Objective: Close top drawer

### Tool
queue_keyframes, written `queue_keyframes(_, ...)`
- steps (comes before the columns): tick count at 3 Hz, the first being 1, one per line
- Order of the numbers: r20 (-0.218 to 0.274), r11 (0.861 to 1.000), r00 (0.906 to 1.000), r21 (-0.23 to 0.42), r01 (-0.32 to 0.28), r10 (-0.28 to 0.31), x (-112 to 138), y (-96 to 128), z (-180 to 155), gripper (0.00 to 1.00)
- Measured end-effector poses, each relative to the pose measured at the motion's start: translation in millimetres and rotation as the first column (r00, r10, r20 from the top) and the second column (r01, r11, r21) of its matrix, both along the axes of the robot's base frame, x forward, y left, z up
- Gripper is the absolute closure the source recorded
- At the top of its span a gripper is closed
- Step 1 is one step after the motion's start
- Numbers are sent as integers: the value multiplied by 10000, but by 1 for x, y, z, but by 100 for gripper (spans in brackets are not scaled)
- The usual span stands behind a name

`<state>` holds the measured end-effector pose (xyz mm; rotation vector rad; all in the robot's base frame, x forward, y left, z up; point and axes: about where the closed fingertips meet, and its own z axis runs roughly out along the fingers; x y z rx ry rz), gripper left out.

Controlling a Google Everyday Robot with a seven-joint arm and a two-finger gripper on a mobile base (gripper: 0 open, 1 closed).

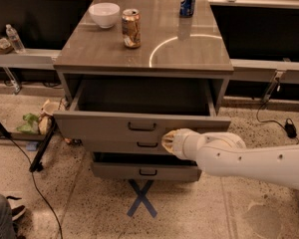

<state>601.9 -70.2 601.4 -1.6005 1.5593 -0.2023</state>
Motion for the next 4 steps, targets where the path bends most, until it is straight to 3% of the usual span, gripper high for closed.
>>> queue_keyframes(2,642,9988,9968,-81,476,-470,47,-22,0,100)
queue_keyframes(4,1586,9939,9826,-383,1038,-966,93,-47,18,100)
